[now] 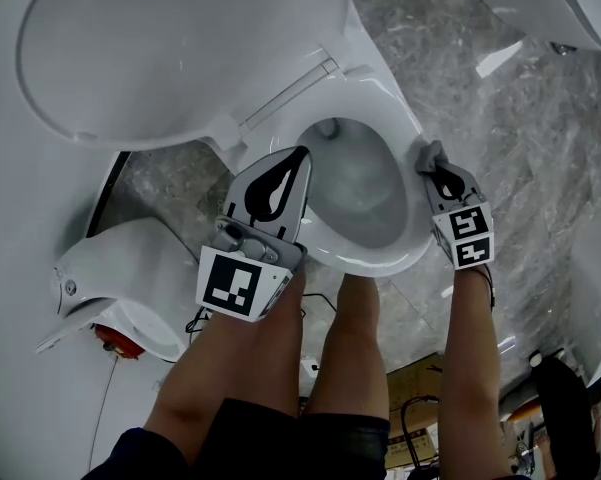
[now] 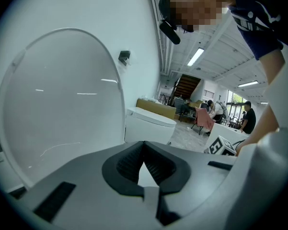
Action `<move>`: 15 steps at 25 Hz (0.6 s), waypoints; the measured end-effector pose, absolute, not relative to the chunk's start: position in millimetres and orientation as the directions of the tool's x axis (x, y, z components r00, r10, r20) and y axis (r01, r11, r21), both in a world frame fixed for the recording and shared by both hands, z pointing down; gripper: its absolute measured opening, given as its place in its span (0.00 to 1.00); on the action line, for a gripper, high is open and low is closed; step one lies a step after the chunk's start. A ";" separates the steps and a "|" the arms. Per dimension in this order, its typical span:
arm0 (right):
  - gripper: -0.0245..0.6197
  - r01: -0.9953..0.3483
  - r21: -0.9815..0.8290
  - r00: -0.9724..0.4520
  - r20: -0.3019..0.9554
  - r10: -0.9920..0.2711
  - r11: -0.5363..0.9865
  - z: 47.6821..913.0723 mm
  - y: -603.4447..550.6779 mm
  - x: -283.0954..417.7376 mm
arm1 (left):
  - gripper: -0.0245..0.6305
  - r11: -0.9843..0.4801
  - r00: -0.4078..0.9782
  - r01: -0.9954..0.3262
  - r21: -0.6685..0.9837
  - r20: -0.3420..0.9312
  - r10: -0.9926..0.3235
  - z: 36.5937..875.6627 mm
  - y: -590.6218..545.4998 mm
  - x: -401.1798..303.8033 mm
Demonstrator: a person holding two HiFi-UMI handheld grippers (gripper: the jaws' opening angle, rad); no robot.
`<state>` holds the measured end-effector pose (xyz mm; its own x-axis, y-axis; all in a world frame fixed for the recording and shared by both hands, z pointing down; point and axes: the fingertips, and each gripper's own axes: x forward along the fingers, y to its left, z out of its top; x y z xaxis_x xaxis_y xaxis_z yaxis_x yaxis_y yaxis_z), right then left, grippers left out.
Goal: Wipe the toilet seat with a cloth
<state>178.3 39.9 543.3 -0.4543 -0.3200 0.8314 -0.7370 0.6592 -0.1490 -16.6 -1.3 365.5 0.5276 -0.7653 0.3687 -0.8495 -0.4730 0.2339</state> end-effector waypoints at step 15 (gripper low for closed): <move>0.11 -0.873 -0.130 -0.327 0.872 -0.365 0.470 552.0 81.3 191.6 | 0.06 -0.470 0.526 -0.850 0.237 0.361 -0.770 361.9 -9.4 -34.3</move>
<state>191.6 81.3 552.0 -0.3268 -0.3650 0.8718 -0.8729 0.4701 -0.1304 -34.3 -9.4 361.9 0.5265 -0.7698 0.3609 -0.8501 -0.4704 0.2366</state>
